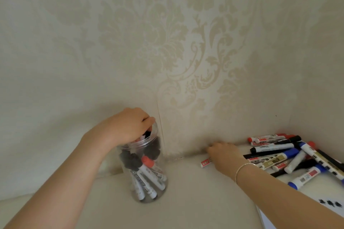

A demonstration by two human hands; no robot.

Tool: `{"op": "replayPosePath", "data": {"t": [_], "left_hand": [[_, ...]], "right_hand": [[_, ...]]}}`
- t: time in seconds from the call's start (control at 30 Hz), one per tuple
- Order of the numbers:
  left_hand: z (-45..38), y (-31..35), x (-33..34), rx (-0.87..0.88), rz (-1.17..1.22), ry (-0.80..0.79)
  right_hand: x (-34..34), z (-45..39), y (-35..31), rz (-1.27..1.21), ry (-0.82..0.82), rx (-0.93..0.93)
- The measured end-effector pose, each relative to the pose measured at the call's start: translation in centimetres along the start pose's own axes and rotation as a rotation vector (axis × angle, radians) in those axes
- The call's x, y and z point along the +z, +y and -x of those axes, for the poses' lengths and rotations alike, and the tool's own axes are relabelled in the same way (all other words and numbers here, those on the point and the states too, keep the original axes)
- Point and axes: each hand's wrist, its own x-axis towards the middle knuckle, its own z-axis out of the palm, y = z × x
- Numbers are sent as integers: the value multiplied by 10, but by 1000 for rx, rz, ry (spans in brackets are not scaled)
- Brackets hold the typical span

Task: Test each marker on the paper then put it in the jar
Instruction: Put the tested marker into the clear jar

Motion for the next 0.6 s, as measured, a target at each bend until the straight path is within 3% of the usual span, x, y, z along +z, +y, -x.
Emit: {"op": "replayPosePath", "data": {"t": [0.2,0.37,0.5,0.53,0.6], "left_hand": [[-3,3,-9,-107,116,-266],[-8,3,-9,-169,-71,-404],[-10,6,-18,-196,-172,-328],[-9,8,-20,-178,-235,-260],[-3,18,-23,-99,-287,56]], "right_hand": [[-22,1,-17,-231,201,-55],[-46,11,-24,-565,362,10],[-54,18,-25,-862,376,66],[-57,20,-24,-978,383,97],[-65,23,-21,-1178,441,169]]}}
